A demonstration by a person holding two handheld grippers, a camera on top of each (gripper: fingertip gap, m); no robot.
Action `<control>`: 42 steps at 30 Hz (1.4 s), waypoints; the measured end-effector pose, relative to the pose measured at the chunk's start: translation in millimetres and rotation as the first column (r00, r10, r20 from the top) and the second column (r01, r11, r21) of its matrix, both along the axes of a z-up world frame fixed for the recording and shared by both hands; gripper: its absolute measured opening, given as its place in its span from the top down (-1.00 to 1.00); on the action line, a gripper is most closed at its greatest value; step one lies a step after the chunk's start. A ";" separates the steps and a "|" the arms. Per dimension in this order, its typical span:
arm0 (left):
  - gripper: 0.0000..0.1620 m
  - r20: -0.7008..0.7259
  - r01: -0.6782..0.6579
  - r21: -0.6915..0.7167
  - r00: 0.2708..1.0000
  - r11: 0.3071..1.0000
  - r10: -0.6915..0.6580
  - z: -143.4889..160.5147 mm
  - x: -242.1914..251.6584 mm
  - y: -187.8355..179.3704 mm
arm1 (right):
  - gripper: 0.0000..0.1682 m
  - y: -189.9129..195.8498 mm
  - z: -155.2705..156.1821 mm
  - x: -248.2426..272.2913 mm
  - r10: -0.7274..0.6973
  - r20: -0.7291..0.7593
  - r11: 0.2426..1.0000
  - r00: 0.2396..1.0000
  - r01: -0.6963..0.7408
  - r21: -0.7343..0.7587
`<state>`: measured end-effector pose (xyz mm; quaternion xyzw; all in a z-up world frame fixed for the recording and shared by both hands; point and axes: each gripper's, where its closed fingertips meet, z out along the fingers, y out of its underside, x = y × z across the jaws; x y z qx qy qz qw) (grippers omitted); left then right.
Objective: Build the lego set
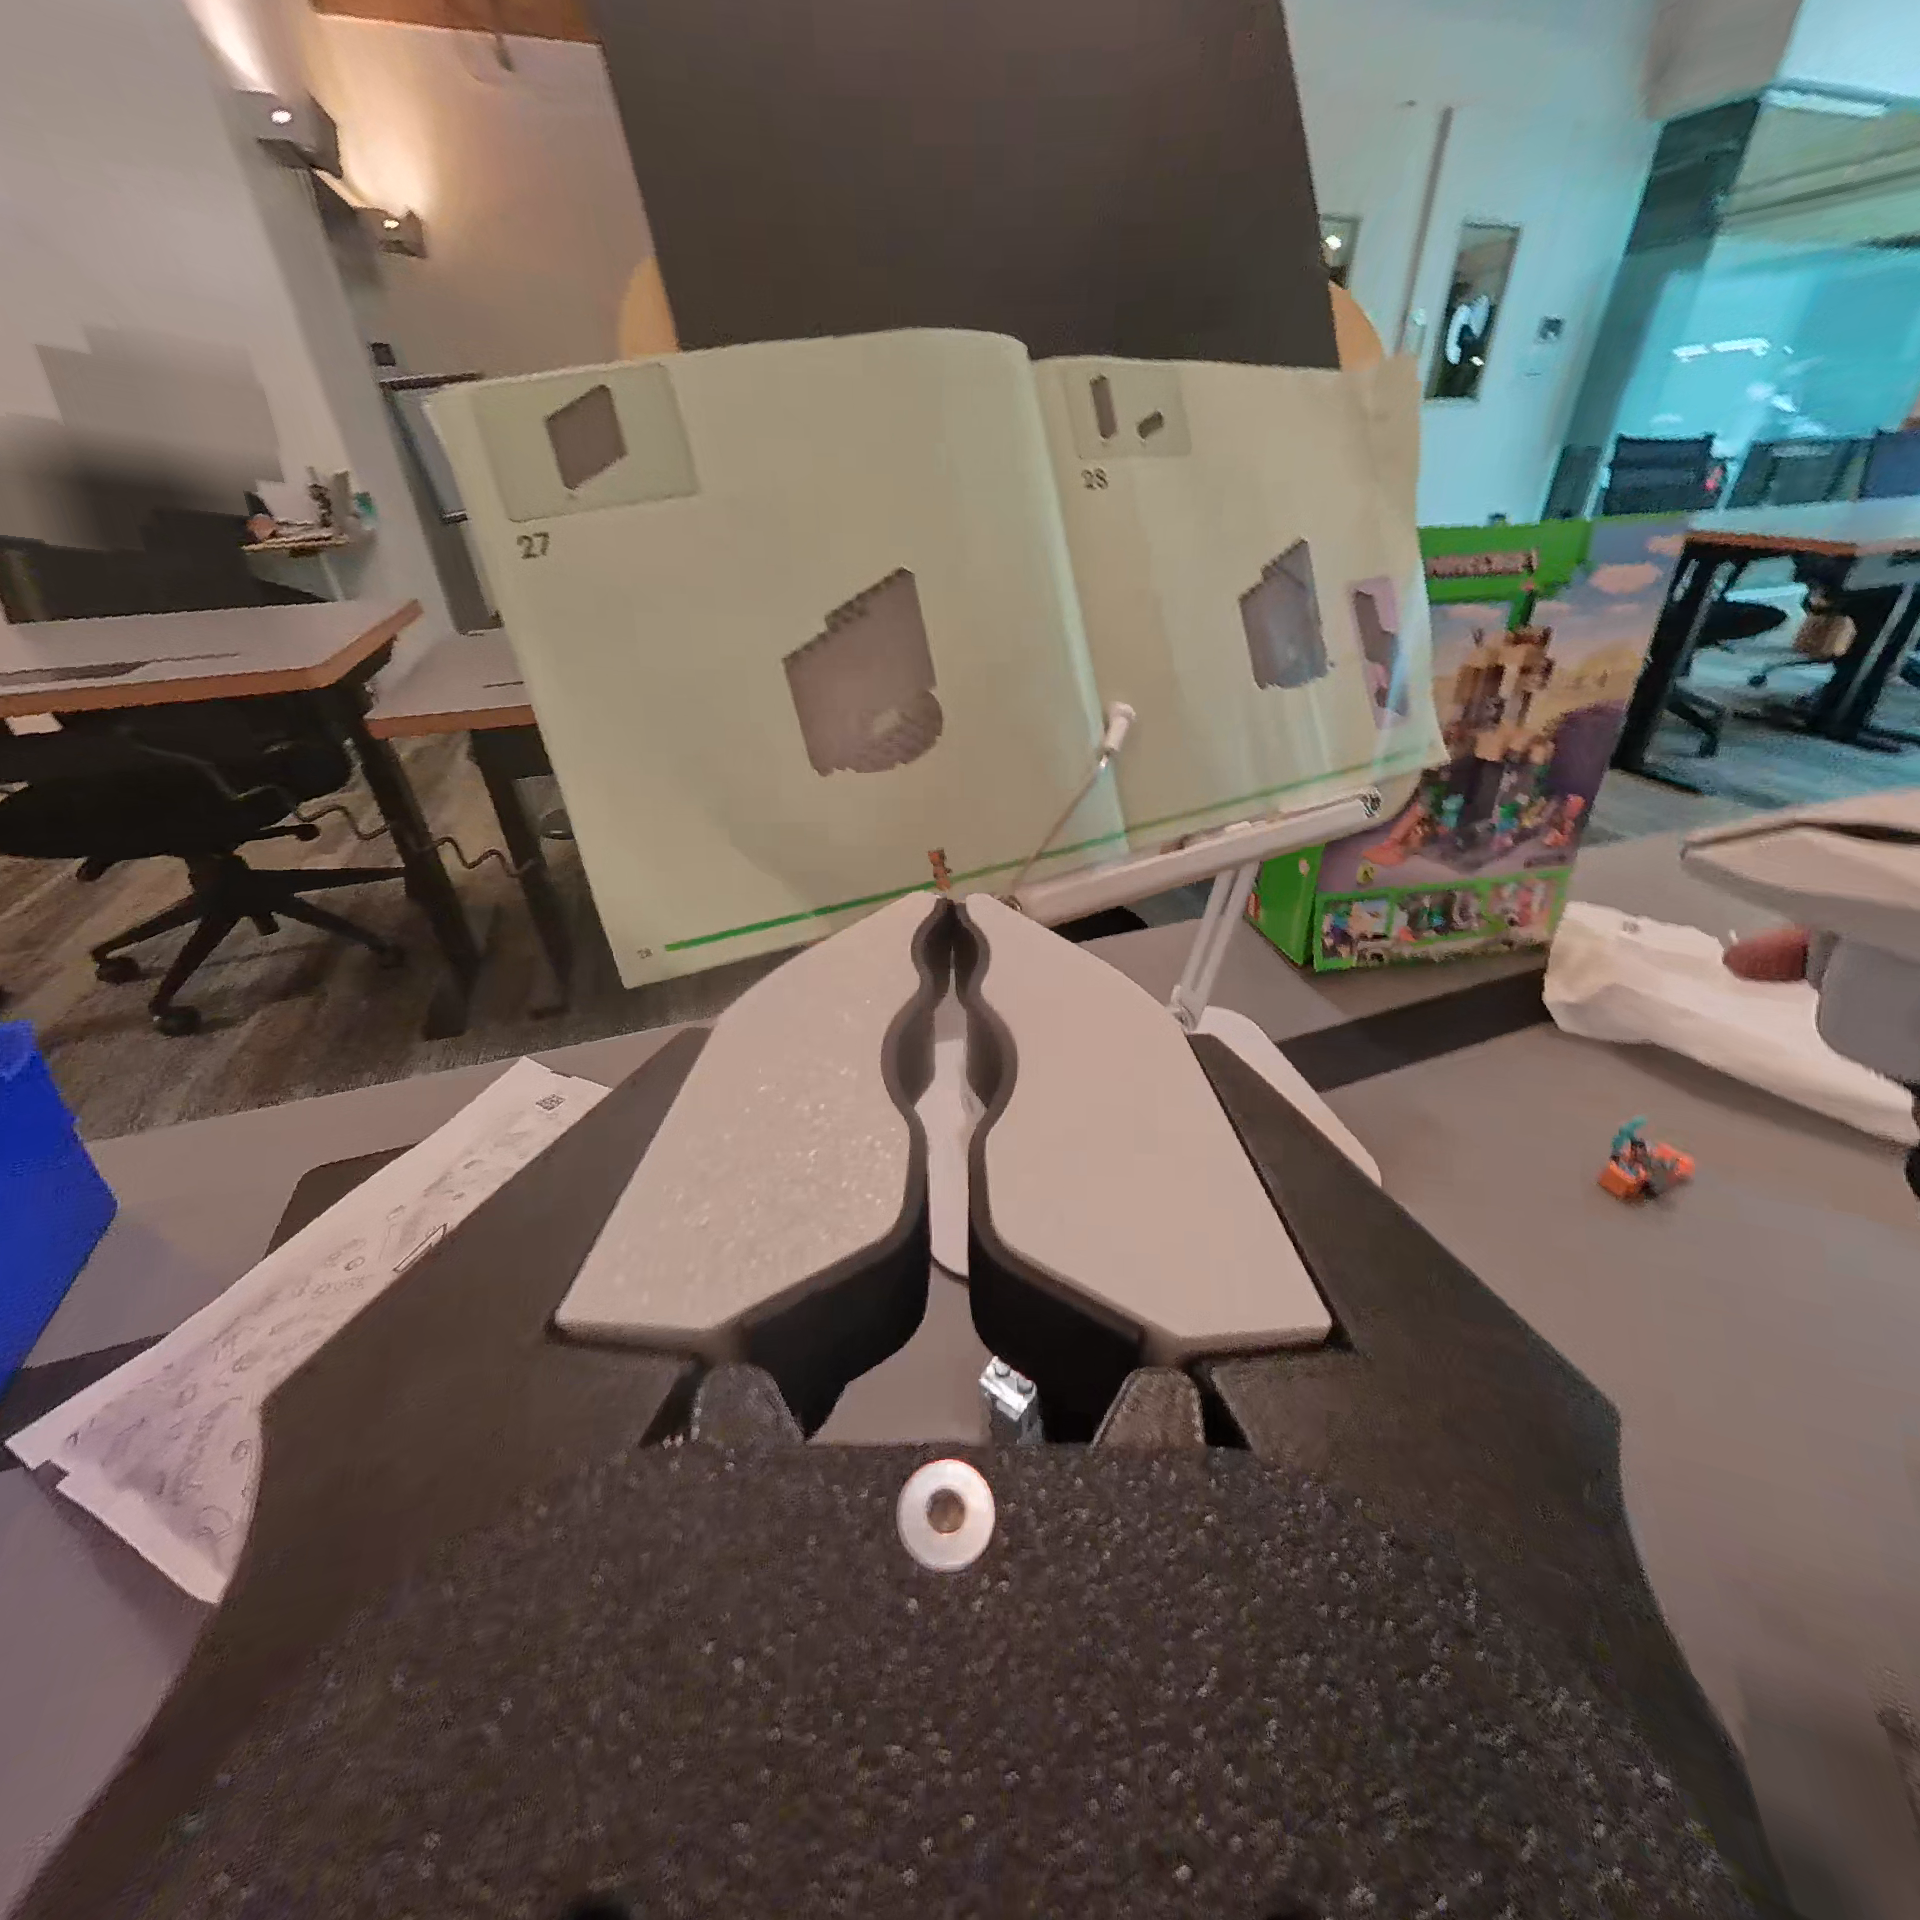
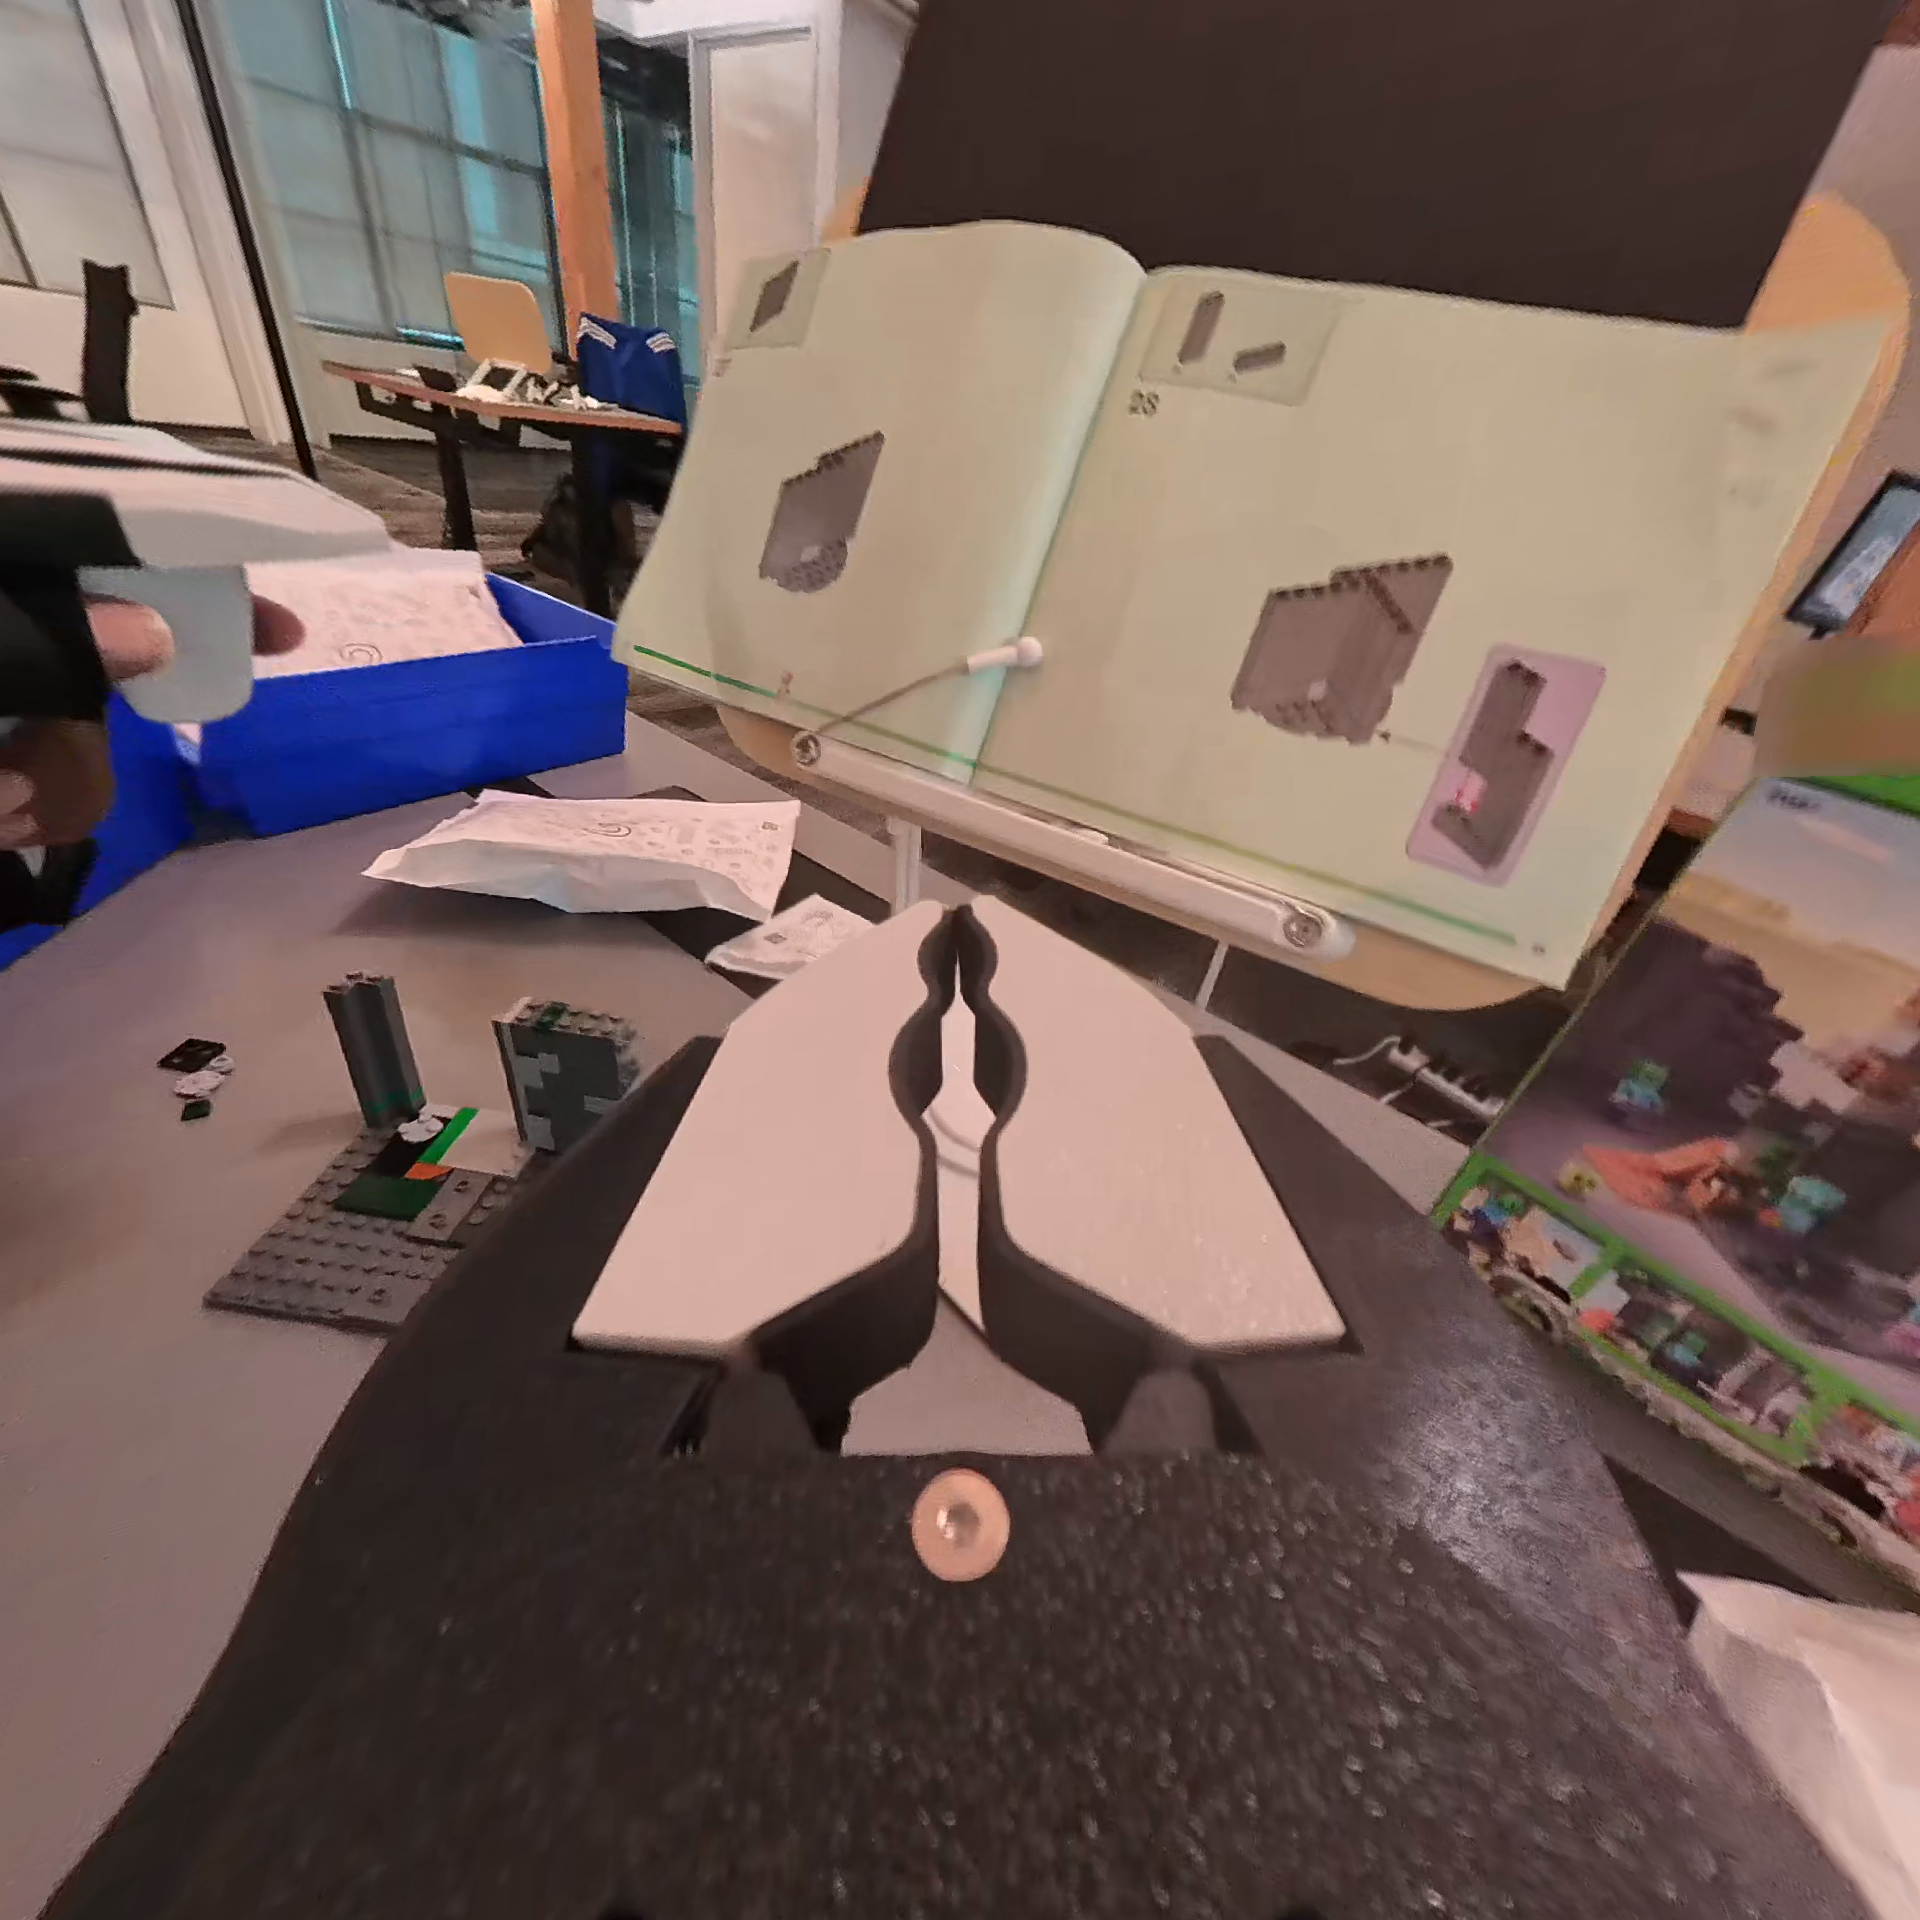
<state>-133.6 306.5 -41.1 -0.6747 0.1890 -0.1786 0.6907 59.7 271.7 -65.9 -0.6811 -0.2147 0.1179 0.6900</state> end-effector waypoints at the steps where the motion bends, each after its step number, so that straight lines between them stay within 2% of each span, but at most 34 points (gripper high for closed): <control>1: 1.00 0.017 -0.019 0.001 1.000 1.000 0.019 1.9 -0.6 2.4 | 1.00 2.1 -1.3 4.4 -0.004 -0.012 1.000 1.000 0.004 -0.010; 7: 1.00 0.018 -0.096 0.014 0.995 0.995 0.095 6.8 -4.6 33.9 | 1.00 8.3 -15.7 9.3 0.054 -0.113 0.993 0.992 -0.064 -0.094; 12: 1.00 0.029 -0.125 0.037 0.992 0.992 0.124 21.7 -16.3 68.6 | 1.00 7.6 -24.9 -2.3 0.120 -0.081 0.989 0.989 -0.126 -0.078; 16: 1.00 0.010 -0.129 0.071 0.992 0.989 0.128 40.0 -24.8 91.5 | 1.00 12.0 -34.1 -4.1 0.116 -0.045 0.990 0.992 -0.119 -0.072; 19: 1.00 -0.063 -0.143 0.095 0.987 0.985 0.150 54.2 -27.2 112.2 | 1.00 14.7 -39.5 -2.5 0.106 -0.031 0.991 0.994 -0.108 -0.084; 25: 1.00 -0.115 -0.161 0.044 0.980 0.986 0.165 67.4 -27.5 150.1 | 1.00 15.5 -35.9 3.7 0.108 -0.052 0.990 0.993 -0.112 -0.089; 33: 1.00 -0.146 -0.170 0.020 0.974 0.985 0.171 60.6 -19.0 149.7 | 1.00 11.4 -25.2 7.9 0.114 -0.048 0.990 0.992 -0.117 -0.072; 42: 1.00 -0.112 -0.142 -0.001 0.984 0.990 0.141 63.6 -18.1 142.6 | 1.00 8.0 -24.0 3.6 0.132 -0.028 0.988 0.991 -0.134 -0.073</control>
